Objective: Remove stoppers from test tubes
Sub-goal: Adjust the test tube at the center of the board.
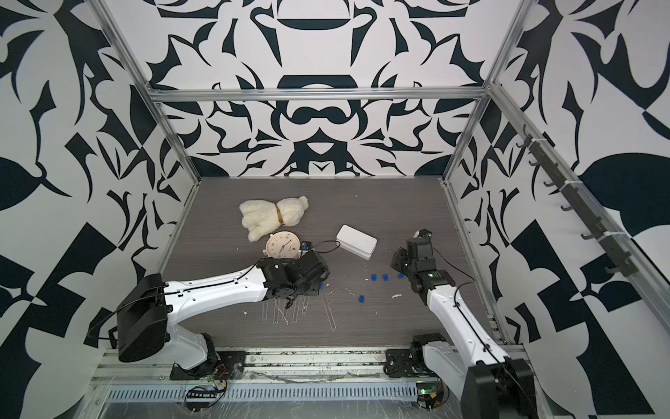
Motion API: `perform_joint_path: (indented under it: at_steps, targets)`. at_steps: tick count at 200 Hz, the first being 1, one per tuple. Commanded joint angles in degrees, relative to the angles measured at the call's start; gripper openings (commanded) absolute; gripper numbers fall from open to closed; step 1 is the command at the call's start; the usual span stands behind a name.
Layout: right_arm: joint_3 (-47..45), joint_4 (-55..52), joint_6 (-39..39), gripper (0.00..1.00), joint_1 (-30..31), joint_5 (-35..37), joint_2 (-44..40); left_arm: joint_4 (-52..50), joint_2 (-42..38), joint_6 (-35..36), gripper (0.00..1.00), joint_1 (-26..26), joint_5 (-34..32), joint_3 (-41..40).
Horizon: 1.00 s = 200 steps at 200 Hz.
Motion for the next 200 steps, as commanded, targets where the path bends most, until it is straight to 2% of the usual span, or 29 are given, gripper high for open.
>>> perform_joint_path:
  at_steps: [1, 60, 200]
  targets:
    - [2.6, -4.8, -0.8, 0.42, -0.1, -2.7, -4.0, -2.1, 3.3, -2.1, 0.4, -1.4, -0.3, 2.4]
    - [2.3, -7.1, -0.4, 0.43, -0.1, -5.3, -8.4, -1.9, 8.7, -7.7, 0.45, -3.7, 1.4, 3.3]
    - [1.0, -4.1, 0.6, 0.43, -0.1, -6.4, -6.4, 0.7, 14.0, -9.2, 0.49, -4.9, 5.0, 3.4]
